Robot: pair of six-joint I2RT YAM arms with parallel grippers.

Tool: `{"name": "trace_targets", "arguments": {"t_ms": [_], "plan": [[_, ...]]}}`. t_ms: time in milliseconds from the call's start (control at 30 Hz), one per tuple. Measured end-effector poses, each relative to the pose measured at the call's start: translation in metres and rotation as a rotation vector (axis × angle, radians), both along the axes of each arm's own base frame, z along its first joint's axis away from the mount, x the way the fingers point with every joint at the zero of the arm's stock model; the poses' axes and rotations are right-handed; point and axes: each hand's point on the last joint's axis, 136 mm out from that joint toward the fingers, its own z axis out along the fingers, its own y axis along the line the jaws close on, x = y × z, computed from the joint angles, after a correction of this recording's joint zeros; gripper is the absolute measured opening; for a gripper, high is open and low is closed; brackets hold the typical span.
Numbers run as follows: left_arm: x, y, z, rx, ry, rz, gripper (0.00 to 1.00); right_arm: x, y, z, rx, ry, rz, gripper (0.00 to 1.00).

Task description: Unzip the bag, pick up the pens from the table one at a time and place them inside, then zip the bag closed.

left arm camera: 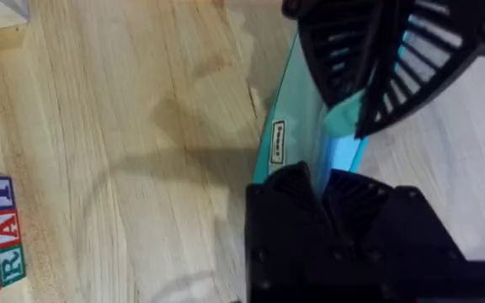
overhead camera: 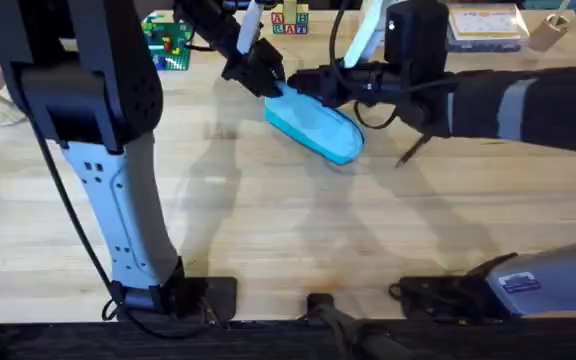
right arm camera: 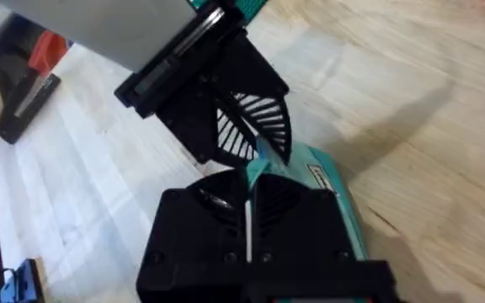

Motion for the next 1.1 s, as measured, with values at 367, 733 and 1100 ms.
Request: {"name": "trace_targets", "arguments": {"t_ms": [367,733,1100], "plan": [[0.000,0.000,0.000,0.004,-0.001,0.000,0.043,0.010,0.010,-0.006,0.068,0.016,-0.019,0.031],[0.000,0.000,0.000,0.004,-0.001,0.000,0.043,0.009,0.022,-0.001,0.066,-0.010,-0.036,0.030],[0.000,0.001,0.000,0.003,-0.001,0.000,0.043,0.011,0.023,-0.002,0.060,-0.019,-0.051,0.030]]}}
